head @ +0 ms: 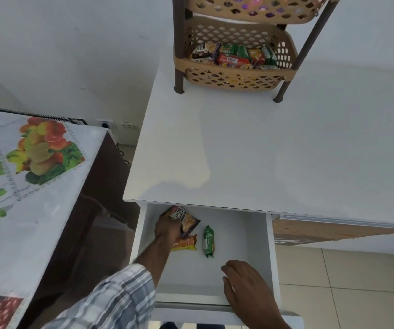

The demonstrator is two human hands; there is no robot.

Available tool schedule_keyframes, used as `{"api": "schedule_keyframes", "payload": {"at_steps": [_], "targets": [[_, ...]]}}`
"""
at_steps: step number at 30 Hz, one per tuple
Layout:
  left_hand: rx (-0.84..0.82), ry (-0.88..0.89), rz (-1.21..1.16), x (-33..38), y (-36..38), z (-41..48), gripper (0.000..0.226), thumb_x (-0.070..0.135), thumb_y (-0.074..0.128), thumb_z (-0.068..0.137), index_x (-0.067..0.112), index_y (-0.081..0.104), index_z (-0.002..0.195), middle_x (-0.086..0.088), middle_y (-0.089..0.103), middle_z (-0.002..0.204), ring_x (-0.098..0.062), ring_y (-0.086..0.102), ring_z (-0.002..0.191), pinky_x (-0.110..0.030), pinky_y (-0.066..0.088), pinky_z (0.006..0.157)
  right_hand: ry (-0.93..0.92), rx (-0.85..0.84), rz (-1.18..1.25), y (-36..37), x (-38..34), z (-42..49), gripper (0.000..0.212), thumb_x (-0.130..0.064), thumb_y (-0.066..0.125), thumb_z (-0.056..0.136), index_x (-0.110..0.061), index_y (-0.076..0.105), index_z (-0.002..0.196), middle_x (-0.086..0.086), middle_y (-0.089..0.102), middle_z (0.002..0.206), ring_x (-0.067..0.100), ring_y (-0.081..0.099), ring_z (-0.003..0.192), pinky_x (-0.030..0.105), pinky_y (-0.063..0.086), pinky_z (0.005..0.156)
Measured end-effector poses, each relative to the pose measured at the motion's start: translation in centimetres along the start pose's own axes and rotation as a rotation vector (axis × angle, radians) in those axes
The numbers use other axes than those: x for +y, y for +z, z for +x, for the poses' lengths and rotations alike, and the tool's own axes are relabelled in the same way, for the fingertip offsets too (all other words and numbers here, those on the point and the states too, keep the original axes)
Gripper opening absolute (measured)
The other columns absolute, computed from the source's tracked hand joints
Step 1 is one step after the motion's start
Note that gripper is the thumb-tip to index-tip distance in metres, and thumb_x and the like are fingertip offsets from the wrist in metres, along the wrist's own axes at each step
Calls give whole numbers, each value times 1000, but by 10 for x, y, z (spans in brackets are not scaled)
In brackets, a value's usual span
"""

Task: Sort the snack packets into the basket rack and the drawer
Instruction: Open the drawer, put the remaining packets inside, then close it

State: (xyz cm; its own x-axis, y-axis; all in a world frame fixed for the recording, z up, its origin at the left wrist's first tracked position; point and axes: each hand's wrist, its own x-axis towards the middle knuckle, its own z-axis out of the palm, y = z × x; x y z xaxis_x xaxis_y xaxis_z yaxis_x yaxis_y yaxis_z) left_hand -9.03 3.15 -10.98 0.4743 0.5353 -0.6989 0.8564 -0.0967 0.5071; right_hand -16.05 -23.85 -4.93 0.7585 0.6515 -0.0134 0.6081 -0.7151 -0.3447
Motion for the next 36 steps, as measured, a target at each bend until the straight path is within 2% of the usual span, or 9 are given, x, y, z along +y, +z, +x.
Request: {"api": "schedule_keyframes", "payload": {"at_steps": [4,6,9,12,14,17,22,26,36], "targets": [[-59,375,388,-32,-29,-56,41,39,57,95,15,62,128,-4,66,125,-25,65,109,-30,50,87,79,-23,-70,-5,-8,0,22,-27,71,84,-24,72,105,-6,70,102,11,67,89,28,57,79],[20,593,582,-60,-44,-83,40,43,51,96,20,59,128,-2,65,121,-22,62,106,-33,49,88,138,-3,-105,-5,-11,-2,21,-30,67,87,-23,72,106,-4,70,102,14,67,90,32,58,79],[115,784,632,-103,-63,-111,55,58,35,95,21,60,126,-1,66,116,-22,60,107,-35,50,93,254,-3,-156,-9,-17,-4,39,-44,45,95,-20,70,112,0,70,107,21,68,97,38,57,83],[161,846,693,-130,-72,-130,70,66,19,98,22,54,139,-1,52,145,-23,45,135,-40,36,114,377,-108,-110,-18,-24,-13,79,-70,9,95,-24,54,140,1,59,137,22,54,126,41,44,107],[149,878,775,-138,-76,-138,76,71,13,98,25,34,155,2,23,165,-21,17,153,-42,15,123,401,-175,-22,-24,-26,-21,91,-78,-7,87,-31,32,154,-3,39,157,20,33,146,41,27,120],[182,976,853,-139,-81,-146,83,76,19,97,24,15,161,1,-1,169,-20,-6,155,-46,3,122,328,-228,-5,-27,-25,-28,85,-80,-6,86,-39,4,159,-7,10,168,16,4,155,41,8,125],[260,982,905,-132,-79,-160,86,77,27,96,23,11,161,-2,-3,169,-23,-7,155,-53,7,123,166,-266,-127,-31,-19,-37,84,-85,1,87,-40,-18,156,-9,-25,164,15,-26,151,48,-6,124],[268,970,934,-130,-78,-163,85,75,29,96,24,10,161,-3,-2,169,-24,-7,155,-54,8,124,54,-293,-184,-34,-19,-45,96,-90,13,84,-36,-20,156,-5,-30,163,17,-33,148,54,-10,121],[269,957,938,-121,-79,-160,88,77,26,95,22,7,161,-5,-4,169,-24,-9,155,-55,8,123,117,-270,-195,-41,-6,-51,108,-96,20,78,-33,-20,156,-3,-30,163,17,-32,148,57,-11,120]]}}
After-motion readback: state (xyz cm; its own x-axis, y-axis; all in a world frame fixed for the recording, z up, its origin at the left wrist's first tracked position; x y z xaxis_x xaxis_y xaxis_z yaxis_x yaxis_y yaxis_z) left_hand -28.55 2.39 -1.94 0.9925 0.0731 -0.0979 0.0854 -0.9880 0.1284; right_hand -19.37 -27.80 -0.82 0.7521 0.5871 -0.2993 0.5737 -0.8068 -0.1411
